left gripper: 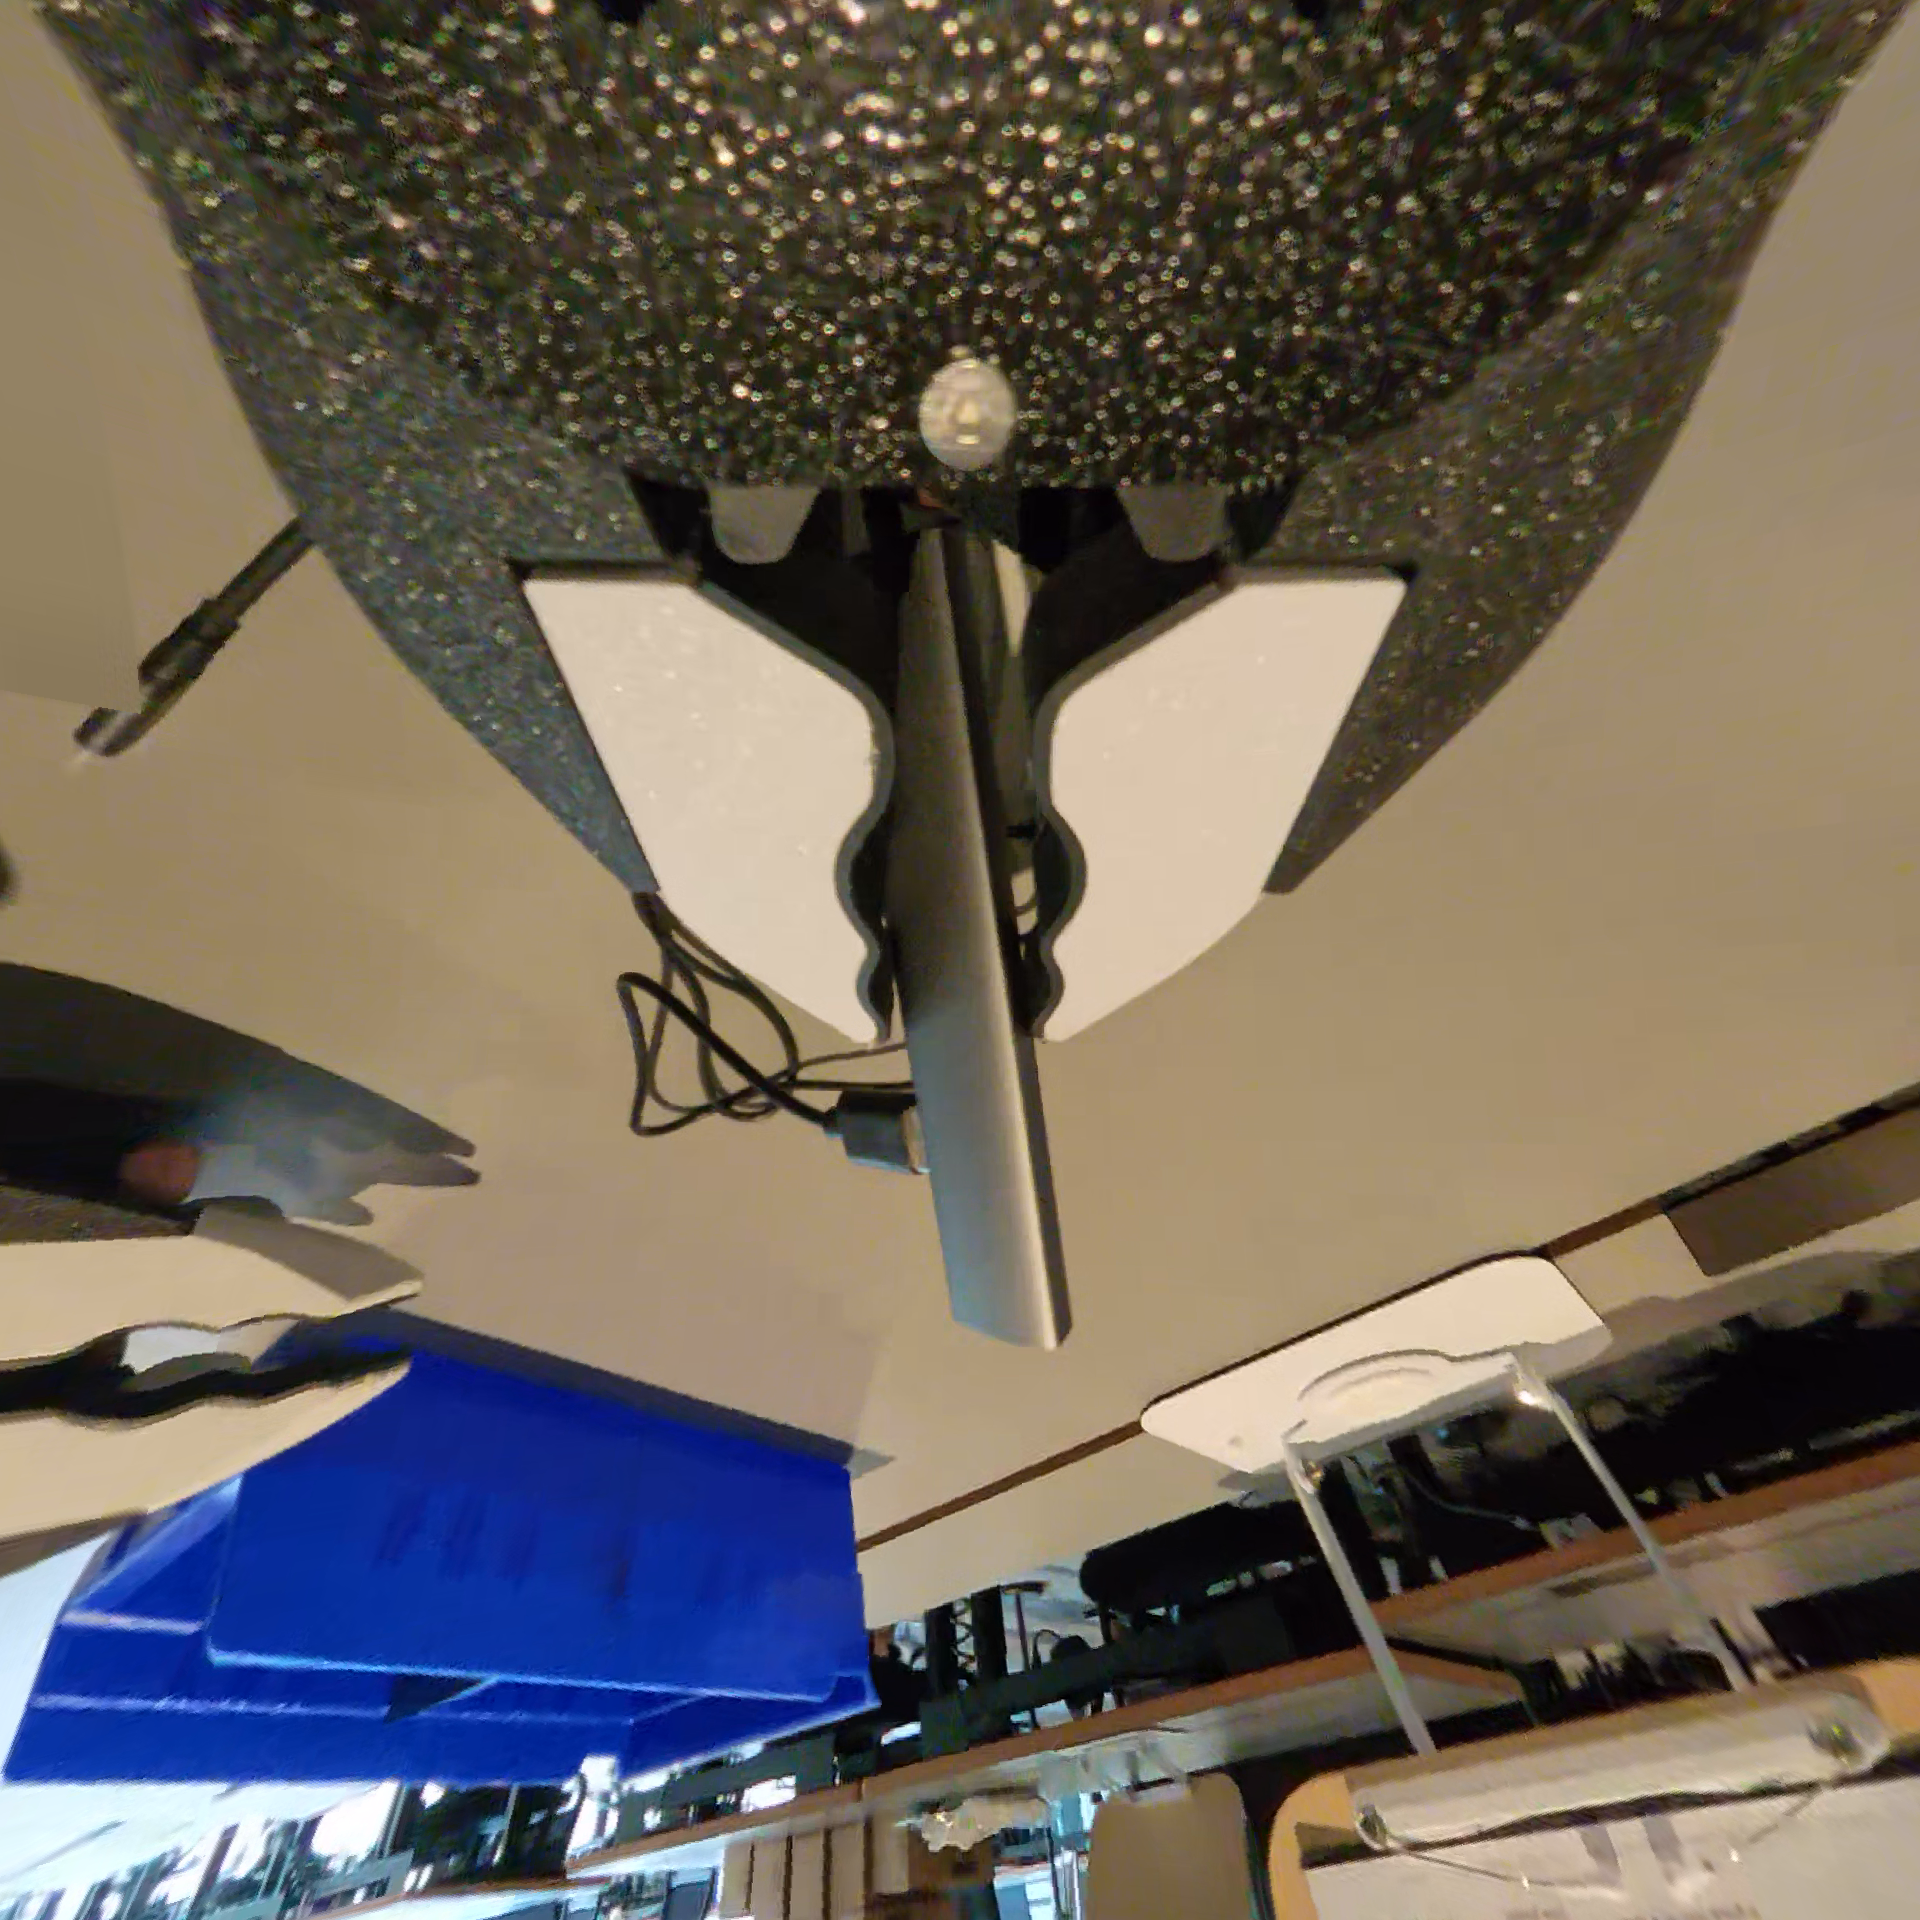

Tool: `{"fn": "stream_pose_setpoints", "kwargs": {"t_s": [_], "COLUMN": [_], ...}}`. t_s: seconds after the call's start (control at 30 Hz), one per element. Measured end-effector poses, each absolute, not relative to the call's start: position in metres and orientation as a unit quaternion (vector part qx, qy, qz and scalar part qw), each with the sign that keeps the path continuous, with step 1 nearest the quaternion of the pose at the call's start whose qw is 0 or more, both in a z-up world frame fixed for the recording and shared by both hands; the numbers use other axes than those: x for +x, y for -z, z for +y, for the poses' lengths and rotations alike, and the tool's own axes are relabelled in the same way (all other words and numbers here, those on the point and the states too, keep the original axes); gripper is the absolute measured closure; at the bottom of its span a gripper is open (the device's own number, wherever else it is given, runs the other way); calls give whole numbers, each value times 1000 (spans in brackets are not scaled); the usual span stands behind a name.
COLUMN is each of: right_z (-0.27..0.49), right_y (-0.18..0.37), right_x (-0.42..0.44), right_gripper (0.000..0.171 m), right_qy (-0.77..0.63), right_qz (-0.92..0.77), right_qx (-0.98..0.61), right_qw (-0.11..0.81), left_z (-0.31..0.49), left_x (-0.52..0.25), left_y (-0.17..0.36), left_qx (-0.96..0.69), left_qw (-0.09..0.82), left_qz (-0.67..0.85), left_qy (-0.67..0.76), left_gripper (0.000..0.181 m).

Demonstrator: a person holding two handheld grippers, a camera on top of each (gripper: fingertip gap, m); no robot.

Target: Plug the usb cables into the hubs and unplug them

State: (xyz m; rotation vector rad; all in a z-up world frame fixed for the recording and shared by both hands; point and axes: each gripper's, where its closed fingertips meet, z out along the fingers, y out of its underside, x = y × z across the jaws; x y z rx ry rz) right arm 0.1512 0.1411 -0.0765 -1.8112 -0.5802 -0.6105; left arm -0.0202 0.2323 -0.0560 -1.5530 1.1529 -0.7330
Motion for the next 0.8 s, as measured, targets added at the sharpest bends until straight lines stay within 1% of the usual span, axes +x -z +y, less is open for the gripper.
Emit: {"fn": "stream_pose_setpoints", "kwargs": {"t_s": [0.17, 0.37, 0.43, 0.5, 0.6, 0.7, 0.8], "right_z": [145, 137, 136, 139, 149, 161, 165], "right_y": [72, 29, 21, 20, 30, 48, 47], "right_x": [149, 126, 112, 95, 67, 56, 45], "right_gripper": [154, 155, 155, 155, 154, 148, 145], "right_qy": [245, 133, 94, 82, 73, 88, 65], "right_qz": [-229, -176, -168, -180, -209, -232, -236], "right_qx": [-763, -711, -699, -693, -704, -731, -731], "right_qw": [552, 668, 689, 693, 675, 635, 637], "left_z": [223, 205, 204, 203, 202, 198, 193], "left_x": [-12, -3, -2, -1, 0, 1, 4], "left_y": [64, 59, 60, 59, 58, 55, 52], "left_qx": [-621, -585, -581, -576, -569, -562, -552], "left_qw": [535, 559, 562, 567, 570, 570, 570], "left_qz": [524, 541, 545, 548, 551, 551, 553], "left_qy": [231, 229, 221, 217, 220, 235, 255], "left_gripper": [158, 158, 158, 158, 158, 158, 158]}}
